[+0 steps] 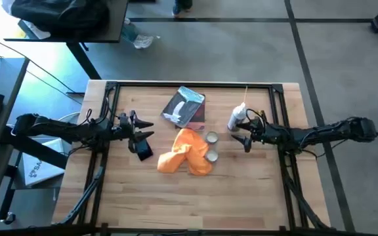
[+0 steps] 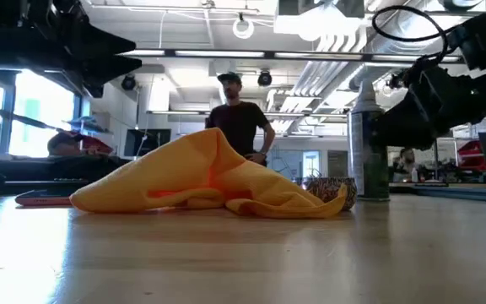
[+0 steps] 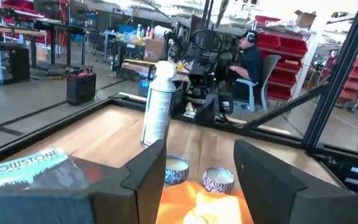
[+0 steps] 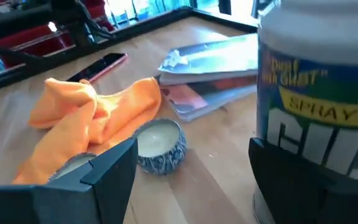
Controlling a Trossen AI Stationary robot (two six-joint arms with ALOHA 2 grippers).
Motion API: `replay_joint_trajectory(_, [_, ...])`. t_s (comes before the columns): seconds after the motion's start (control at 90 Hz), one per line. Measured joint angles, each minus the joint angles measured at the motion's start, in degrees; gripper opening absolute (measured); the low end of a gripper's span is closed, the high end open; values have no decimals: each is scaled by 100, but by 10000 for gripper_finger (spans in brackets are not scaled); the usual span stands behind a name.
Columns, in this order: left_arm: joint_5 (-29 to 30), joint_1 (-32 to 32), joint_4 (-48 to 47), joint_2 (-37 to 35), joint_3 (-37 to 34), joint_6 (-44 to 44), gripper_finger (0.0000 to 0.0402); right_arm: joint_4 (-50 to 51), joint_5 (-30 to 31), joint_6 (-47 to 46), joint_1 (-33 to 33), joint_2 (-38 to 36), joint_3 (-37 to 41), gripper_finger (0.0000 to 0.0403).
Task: Apply microfiber cloth
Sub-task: Return to Home Position
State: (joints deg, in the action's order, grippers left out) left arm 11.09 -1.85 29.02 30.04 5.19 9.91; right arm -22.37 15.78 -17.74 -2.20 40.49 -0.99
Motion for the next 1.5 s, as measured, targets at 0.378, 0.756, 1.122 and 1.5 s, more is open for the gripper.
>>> replay_joint_trajectory(0.378, [149,0,-958,-1052,0,-109,168,595,-246,269,4,-1030,44,275])
replay_joint_trajectory(0.756, [215,0,-1996,-2078,0,-255,168,967,-310,623,9,-1939,44,275])
replay_joint_trajectory(1.122, [222,0,-2785,-2853,-98,-204,168,1816,-588,11,11,-2295,44,275])
replay_joint_trajectory(1.5, [24,-9,-2628,-2937,-450,-340,168,1910,-385,570,111,-2291,46,275])
